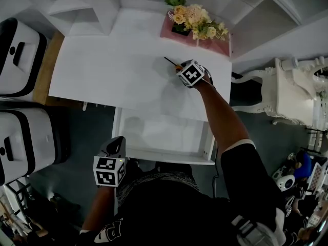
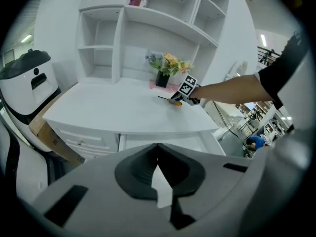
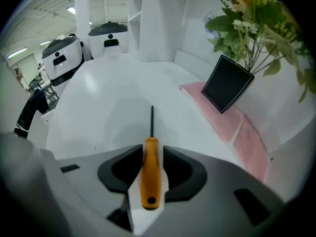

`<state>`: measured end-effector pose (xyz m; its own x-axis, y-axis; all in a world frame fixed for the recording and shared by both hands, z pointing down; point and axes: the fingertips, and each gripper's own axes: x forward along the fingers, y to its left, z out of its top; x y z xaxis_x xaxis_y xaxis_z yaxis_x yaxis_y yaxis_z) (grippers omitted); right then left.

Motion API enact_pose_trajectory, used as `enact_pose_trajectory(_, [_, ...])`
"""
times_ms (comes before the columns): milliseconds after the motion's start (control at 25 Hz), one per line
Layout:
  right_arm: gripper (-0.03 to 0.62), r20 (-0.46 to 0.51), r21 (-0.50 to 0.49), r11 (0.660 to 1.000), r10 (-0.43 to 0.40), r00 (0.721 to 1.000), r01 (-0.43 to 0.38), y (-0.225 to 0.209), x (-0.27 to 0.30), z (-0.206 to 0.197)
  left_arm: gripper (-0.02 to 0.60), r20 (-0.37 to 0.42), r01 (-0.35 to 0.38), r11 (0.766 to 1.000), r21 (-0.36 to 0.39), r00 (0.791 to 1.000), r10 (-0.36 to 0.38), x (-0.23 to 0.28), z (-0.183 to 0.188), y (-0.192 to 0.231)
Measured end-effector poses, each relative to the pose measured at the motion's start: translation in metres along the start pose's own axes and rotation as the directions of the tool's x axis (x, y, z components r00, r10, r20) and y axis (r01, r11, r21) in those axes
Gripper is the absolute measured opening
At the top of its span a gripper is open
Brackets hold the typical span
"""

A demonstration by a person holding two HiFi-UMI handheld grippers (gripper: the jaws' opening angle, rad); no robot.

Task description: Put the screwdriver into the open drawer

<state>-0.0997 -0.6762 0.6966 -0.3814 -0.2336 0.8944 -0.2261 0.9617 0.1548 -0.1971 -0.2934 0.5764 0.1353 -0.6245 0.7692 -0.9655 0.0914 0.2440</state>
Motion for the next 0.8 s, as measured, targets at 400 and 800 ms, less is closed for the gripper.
enact_pose_trajectory(400, [0.114, -0.041, 0.097, 0.991, 0.098, 0.994, -0.093, 0.004, 0.003, -0.002, 0.011, 0.022, 0.005, 1.000, -0.013, 1.000, -0.005, -0.008, -0.001, 0.001])
enact_pose_trajectory(800, [0.103, -0.053, 0.166, 0.985, 0.066, 0.996, -0.056, 0.007, -0.005, -0.005, 0.011, 0.032, 0.022, 1.000, 0.002, 0.999, -0.022, -0.018, -0.003, 0.005])
